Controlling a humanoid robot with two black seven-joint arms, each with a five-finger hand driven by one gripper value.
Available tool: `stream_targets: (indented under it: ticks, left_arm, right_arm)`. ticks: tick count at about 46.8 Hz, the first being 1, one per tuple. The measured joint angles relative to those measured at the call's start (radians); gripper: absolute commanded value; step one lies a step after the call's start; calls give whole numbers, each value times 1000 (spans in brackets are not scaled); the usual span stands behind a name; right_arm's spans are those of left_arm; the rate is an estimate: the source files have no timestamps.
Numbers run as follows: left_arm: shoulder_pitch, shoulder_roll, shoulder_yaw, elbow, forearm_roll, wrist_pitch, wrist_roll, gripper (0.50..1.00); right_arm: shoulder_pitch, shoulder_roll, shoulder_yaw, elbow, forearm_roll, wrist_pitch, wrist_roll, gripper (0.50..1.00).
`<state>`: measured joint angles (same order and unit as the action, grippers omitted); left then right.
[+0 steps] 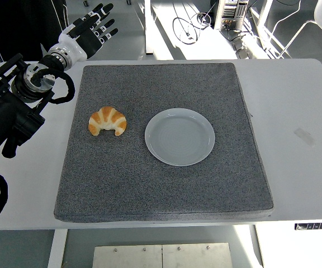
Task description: Place the bread on the plate
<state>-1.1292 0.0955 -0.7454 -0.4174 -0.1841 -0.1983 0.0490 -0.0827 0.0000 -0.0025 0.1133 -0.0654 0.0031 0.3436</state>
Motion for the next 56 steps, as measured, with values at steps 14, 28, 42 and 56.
stream_targets:
  ticks: [14, 28, 42, 56]
  left_arm:
    - [6, 31, 68, -26, 4, -3, -5, 984]
    - [2, 198, 255, -231, 5, -13, 9, 984]
    - [-63, 313, 473, -329, 62, -135, 279, 984]
    - [-65, 357, 465, -328, 110, -151, 363, 984]
  right_arm:
    - [0, 0, -1, 1, 1, 1, 0, 1000]
    - [0, 0, -1, 1, 1, 1, 0, 1000]
    - [0, 0, -1, 1, 1, 1, 0, 1000]
    - [0, 0, 0, 14, 1, 5, 0, 1000]
